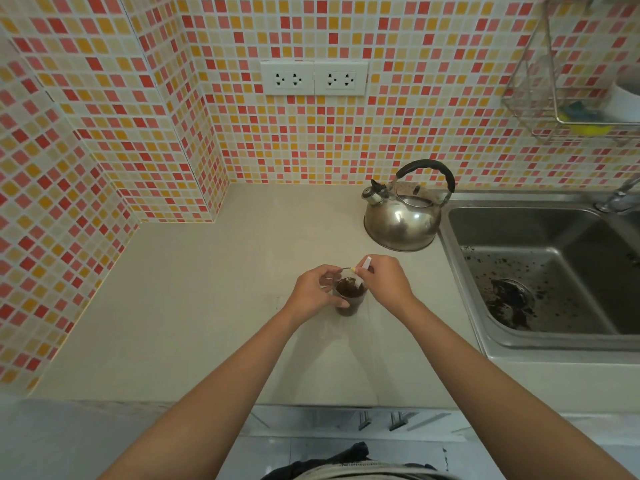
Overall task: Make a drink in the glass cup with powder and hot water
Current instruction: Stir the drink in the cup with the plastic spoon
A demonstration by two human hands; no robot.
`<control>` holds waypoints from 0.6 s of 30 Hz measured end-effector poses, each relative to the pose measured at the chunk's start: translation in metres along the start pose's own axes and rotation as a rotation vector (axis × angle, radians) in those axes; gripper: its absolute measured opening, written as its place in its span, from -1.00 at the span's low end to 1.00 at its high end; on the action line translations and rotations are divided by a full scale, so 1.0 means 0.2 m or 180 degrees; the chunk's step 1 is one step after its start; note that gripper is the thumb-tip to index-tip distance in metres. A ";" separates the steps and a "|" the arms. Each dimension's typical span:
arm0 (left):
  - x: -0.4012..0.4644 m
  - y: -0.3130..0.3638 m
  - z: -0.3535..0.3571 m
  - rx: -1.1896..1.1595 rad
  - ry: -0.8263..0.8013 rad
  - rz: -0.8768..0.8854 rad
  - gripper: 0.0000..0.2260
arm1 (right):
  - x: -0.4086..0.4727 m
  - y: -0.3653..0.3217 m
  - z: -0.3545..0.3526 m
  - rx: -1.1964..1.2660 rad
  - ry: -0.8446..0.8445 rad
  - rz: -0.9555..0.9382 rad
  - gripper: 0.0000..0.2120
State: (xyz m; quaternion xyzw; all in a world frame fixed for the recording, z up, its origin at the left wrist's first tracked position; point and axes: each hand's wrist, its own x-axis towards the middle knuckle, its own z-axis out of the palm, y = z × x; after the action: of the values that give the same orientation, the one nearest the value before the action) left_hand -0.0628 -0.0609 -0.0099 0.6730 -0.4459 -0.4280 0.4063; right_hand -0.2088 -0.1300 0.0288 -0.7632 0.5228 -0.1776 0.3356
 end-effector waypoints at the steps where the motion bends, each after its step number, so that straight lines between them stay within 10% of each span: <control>1: 0.00 0.00 0.00 -0.0008 0.0005 -0.0007 -0.39 | 0.00 0.00 0.00 -0.0014 -0.0016 0.0056 -0.83; 18: -0.01 0.00 0.00 -0.0069 0.0016 0.0003 -0.39 | -0.01 -0.04 0.04 0.0443 0.0112 0.0070 -0.84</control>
State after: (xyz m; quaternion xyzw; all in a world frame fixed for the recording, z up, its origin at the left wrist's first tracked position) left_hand -0.0632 -0.0598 -0.0087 0.6695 -0.4405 -0.4309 0.4148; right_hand -0.2000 -0.1243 0.0285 -0.7290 0.5234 -0.2233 0.3805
